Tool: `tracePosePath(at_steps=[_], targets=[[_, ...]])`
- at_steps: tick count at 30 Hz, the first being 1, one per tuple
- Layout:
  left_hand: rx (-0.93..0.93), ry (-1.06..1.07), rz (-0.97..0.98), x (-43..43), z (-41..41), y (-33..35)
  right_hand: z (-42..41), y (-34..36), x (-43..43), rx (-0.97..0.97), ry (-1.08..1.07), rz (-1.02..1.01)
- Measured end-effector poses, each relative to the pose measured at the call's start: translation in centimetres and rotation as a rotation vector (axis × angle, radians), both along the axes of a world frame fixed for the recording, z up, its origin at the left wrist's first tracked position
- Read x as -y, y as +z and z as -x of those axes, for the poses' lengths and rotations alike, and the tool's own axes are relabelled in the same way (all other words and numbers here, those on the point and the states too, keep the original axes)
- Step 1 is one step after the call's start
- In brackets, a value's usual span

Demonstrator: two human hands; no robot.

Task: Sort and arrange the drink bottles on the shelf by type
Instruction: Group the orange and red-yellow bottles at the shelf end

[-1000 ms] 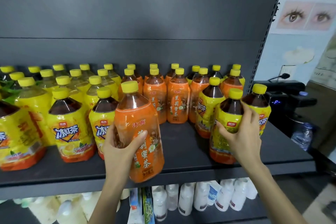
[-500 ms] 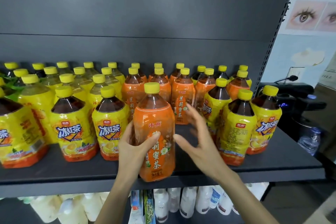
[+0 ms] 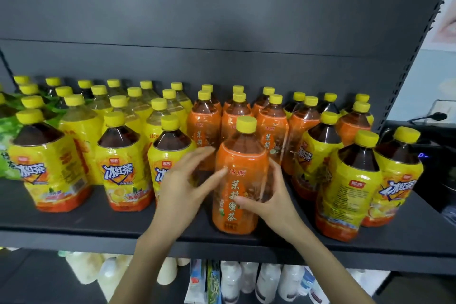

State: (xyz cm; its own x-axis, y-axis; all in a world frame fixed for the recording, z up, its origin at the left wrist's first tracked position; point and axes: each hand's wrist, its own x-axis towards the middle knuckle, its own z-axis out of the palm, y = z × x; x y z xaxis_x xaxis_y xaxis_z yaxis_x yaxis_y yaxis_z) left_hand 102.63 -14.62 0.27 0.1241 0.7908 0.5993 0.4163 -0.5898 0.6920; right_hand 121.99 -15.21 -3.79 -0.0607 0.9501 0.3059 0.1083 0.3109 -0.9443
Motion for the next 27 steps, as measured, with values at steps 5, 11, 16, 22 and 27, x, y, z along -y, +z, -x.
tracePosePath(at_steps=[5,11,16,22,27], targets=[[-0.113,0.558,-0.301,-2.4,1.4,1.0,0.5,-0.5,-4.0,0.054,-0.085,0.013],[-0.237,0.584,-0.199,-5.1,1.4,-2.0,1.8,-0.2,-8.1,0.211,-0.04,0.072],[-0.227,0.579,-0.2,-5.2,1.6,-2.2,4.2,0.0,-10.5,0.3,-0.131,0.066],[-0.23,0.568,-0.19,-5.2,1.5,-2.2,6.7,-0.3,-11.7,0.298,-0.137,0.018],[-0.247,0.582,-0.173,-5.0,1.7,-2.0,6.7,-0.1,-11.7,0.286,-0.093,0.049]])
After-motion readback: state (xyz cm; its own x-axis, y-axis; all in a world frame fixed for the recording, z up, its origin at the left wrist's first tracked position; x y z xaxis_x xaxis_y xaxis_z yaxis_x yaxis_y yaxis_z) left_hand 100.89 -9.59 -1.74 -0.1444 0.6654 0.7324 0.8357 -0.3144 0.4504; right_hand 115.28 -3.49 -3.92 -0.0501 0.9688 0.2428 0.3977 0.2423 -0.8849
